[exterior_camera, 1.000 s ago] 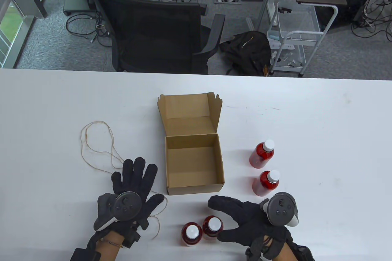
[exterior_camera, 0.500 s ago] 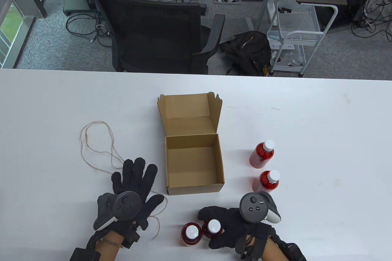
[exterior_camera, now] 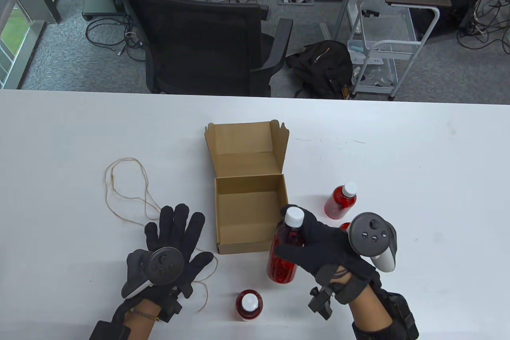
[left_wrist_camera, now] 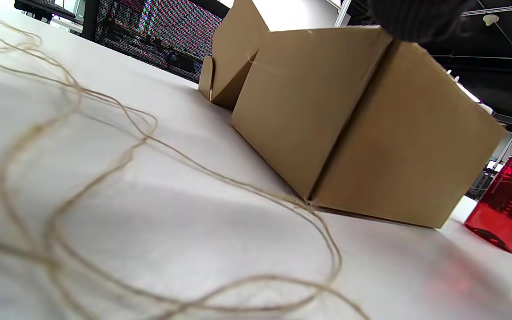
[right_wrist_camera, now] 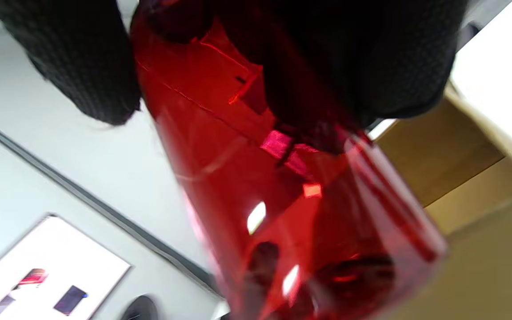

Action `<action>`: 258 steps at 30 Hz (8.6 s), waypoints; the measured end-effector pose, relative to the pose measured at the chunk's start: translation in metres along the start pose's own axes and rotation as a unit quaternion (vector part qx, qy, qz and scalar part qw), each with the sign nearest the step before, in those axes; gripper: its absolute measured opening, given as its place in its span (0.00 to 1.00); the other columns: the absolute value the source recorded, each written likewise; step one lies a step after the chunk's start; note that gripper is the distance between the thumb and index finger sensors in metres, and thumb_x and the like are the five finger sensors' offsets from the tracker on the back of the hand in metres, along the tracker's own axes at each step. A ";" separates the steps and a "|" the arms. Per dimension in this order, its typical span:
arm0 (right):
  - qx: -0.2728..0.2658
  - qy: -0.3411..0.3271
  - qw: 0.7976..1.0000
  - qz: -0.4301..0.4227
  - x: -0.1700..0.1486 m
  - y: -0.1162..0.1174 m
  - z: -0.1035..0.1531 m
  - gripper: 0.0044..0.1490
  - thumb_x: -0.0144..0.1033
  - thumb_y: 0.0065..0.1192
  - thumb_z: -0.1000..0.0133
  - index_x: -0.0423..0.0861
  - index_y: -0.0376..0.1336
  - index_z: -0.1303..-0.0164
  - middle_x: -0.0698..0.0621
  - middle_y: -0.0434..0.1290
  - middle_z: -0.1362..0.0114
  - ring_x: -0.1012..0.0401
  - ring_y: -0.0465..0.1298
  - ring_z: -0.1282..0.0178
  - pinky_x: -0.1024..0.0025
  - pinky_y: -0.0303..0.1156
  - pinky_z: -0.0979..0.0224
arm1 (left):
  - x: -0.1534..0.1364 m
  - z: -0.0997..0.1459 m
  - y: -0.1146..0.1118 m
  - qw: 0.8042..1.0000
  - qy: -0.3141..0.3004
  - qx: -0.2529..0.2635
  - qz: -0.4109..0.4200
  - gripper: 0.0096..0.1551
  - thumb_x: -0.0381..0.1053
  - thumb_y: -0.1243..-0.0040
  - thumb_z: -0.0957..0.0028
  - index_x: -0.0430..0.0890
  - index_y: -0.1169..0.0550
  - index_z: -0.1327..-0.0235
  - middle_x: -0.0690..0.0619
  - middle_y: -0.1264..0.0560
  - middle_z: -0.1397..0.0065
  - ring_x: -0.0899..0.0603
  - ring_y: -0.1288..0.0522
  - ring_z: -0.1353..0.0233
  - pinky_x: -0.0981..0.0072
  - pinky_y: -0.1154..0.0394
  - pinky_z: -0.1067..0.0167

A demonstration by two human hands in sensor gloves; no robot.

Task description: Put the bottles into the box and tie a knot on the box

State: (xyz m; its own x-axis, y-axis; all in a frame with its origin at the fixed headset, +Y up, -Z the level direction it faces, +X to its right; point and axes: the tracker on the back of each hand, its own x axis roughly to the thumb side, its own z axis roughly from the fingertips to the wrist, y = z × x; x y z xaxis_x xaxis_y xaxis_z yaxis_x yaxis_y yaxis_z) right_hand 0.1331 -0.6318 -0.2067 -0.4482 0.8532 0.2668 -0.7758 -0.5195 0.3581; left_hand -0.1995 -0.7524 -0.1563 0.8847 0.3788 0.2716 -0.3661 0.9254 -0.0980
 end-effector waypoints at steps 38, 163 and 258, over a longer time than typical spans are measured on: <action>0.151 0.299 0.931 0.146 -0.056 0.093 -0.120 0.53 0.48 0.68 0.44 0.27 0.49 0.24 0.30 0.70 0.31 0.41 0.78 0.45 0.46 0.78 0.45 | -0.003 -0.004 0.008 1.000 -0.004 0.001 -0.018 0.57 0.70 0.45 0.46 0.54 0.56 0.11 0.36 0.65 0.09 0.21 0.65 0.15 0.16 0.61 0.33; -0.213 0.122 0.968 0.054 -0.114 -0.070 0.071 0.53 0.57 0.78 0.54 0.39 0.62 0.26 0.37 0.70 0.26 0.38 0.69 0.32 0.39 0.68 0.33 | -0.002 0.002 0.013 0.999 0.015 0.022 -0.022 0.57 0.70 0.45 0.46 0.53 0.55 0.11 0.35 0.64 0.09 0.21 0.66 0.16 0.17 0.61 0.33; -0.296 0.118 0.941 0.116 -0.051 -0.079 -0.011 0.54 0.47 0.78 0.52 0.43 0.53 0.21 0.41 0.60 0.19 0.40 0.61 0.25 0.43 0.62 0.28 | -0.006 -0.003 0.011 0.999 0.025 0.003 -0.022 0.56 0.70 0.45 0.46 0.53 0.55 0.11 0.35 0.65 0.09 0.20 0.66 0.16 0.16 0.61 0.33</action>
State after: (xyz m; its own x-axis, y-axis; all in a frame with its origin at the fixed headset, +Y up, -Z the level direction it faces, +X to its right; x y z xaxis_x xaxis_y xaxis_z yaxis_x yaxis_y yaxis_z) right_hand 0.2123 -0.6333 -0.2583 -0.6682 0.7427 0.0450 -0.7249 -0.6361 -0.2644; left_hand -0.2076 -0.7442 -0.1620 0.9132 0.3384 0.2271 -0.3285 0.9410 -0.0813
